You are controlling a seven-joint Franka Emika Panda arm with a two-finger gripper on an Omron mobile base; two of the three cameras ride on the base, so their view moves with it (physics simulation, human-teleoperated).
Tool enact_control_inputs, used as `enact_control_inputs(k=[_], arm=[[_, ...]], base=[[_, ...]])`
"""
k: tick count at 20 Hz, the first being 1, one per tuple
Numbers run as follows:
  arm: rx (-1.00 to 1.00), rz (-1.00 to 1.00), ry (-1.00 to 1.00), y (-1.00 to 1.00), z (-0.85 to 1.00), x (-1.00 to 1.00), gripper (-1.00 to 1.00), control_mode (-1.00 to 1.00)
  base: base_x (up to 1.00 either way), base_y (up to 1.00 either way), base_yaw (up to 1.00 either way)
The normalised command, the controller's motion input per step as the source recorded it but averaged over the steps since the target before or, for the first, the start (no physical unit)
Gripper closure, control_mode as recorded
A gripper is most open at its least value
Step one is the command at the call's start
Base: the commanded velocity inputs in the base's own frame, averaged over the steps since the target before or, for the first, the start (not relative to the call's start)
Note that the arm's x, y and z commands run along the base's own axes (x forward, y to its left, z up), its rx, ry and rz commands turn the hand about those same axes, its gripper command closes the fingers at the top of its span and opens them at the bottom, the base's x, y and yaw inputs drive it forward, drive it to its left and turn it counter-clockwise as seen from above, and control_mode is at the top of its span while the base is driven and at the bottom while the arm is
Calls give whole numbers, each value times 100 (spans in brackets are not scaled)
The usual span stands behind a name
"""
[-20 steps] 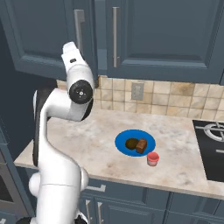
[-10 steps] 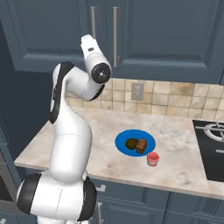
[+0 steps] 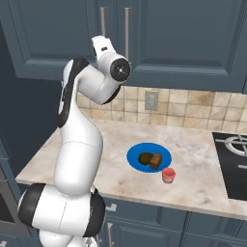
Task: Pick the avocado and bread from the counter and place them on the plate. Then pick the jam from the cabinet and place it next to the plate. Lastly close the cabinet door.
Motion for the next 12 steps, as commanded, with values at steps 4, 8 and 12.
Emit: enact_control_inputs(k=[4,8,12], arm=[[-11,0,-1,1,0,26,-100,-100],[-15,-3,-9,1,0,0,-100,-100],[-11,0,-9,0,0,-7,-100,-100]], base=[[0,0,0],[0,0,0],[0,0,0]])
